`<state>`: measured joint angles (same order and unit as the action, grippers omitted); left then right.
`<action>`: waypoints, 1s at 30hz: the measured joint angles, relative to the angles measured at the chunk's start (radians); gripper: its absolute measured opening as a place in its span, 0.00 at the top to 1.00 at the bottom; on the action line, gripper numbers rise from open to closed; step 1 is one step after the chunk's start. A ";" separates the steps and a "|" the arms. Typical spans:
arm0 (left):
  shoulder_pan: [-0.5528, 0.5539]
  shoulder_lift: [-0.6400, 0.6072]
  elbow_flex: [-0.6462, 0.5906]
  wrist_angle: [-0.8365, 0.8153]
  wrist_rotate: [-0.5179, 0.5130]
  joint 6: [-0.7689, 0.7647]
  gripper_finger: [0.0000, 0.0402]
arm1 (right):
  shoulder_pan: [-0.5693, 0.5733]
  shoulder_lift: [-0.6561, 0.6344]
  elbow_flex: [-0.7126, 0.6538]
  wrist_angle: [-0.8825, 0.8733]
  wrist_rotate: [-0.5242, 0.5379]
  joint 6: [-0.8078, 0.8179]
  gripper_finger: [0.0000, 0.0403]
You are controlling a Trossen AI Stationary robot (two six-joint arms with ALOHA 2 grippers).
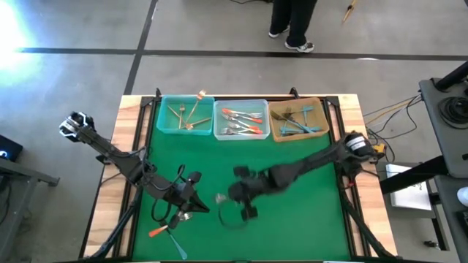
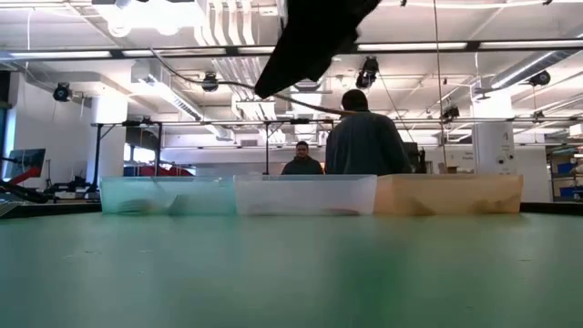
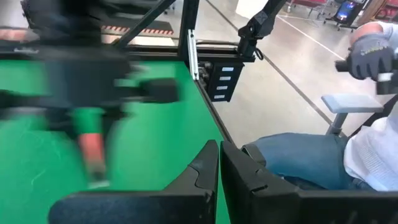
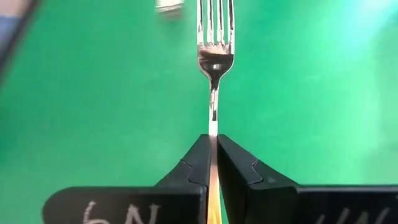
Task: Sort silverware by color (type)
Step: Put the orange fork into the white bin
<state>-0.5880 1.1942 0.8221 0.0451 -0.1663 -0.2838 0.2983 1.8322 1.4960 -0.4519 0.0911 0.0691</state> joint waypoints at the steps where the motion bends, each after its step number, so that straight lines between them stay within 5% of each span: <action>1: -0.001 0.000 0.010 -0.016 0.000 -0.004 1.00 | -0.034 -0.009 0.001 -0.004 -0.001 -0.036 0.98; 8: -0.009 0.000 0.061 -0.069 0.000 -0.022 1.00 | -0.342 -0.031 0.001 -0.019 -0.017 -0.245 0.97; 12: -0.013 -0.002 0.069 -0.071 0.000 -0.022 1.00 | -0.536 -0.031 0.001 -0.023 -0.024 -0.248 0.97; 17: -0.015 -0.002 0.068 -0.072 0.000 -0.042 1.00 | -0.719 -0.024 0.001 -0.024 -0.162 -0.159 0.97; 23: -0.015 -0.002 0.068 -0.098 -0.008 -0.074 1.00 | -0.781 -0.020 -0.012 -0.057 -0.278 -0.081 0.97; 30: -0.015 -0.002 0.067 -0.171 -0.008 -0.229 1.00 | -0.761 -0.020 -0.013 -0.142 -0.283 -0.147 0.97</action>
<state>-0.6025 1.1923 0.8890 -0.1257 -0.1741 -0.5124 -0.4631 1.8126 1.4834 -0.5943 -0.1919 -0.0776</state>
